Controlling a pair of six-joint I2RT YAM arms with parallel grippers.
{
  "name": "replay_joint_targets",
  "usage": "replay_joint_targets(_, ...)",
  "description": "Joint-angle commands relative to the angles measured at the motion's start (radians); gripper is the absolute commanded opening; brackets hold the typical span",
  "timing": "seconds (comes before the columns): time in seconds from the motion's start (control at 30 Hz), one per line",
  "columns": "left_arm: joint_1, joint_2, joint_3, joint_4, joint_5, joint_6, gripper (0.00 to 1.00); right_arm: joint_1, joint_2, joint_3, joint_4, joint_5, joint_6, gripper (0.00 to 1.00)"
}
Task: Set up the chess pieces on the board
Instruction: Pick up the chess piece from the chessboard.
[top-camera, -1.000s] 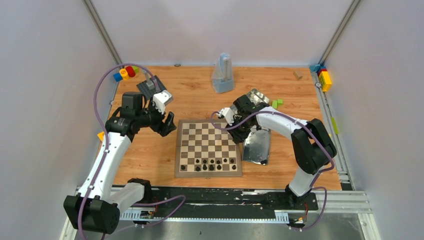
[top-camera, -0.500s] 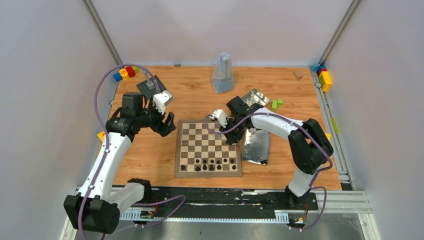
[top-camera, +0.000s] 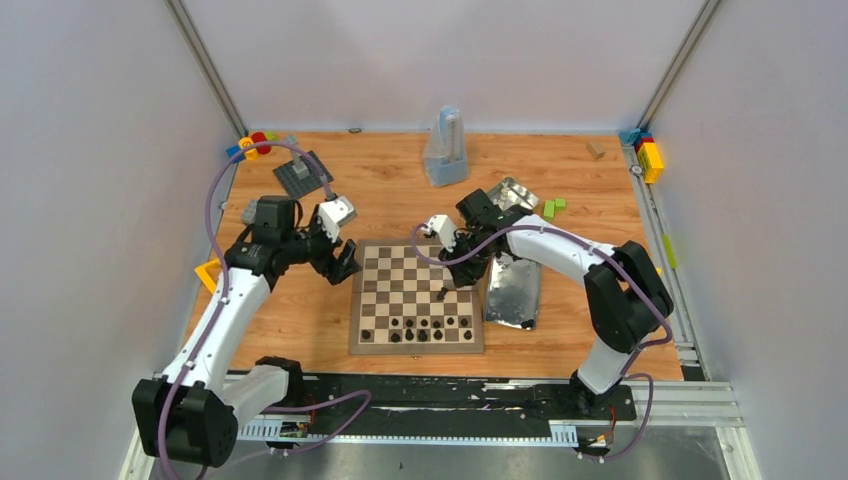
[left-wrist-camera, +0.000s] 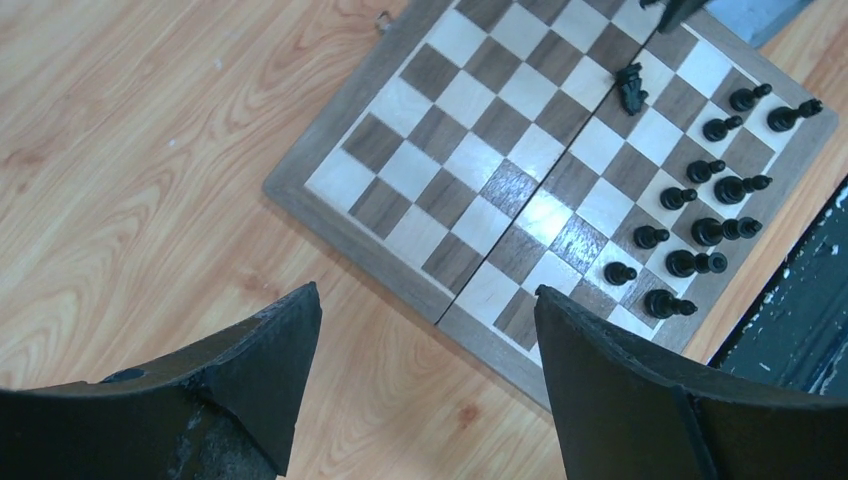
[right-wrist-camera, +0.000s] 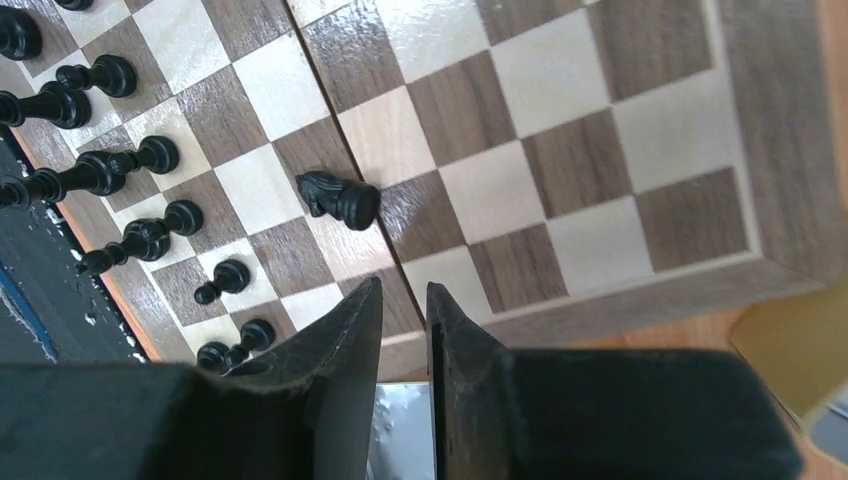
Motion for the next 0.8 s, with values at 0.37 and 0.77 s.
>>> replay_joint_targets(0.37,-0.432,0.427,0.204,0.153,-0.15,0.026,0.8,-0.228,-0.184,-0.042,0.033,-0.034,0.088,0.25)
replay_joint_targets(0.77,-0.669,0.689,0.394,0.04,-0.328,-0.219,0.75,-0.384,-0.288,-0.105,0.053,-0.069,0.106,0.25)
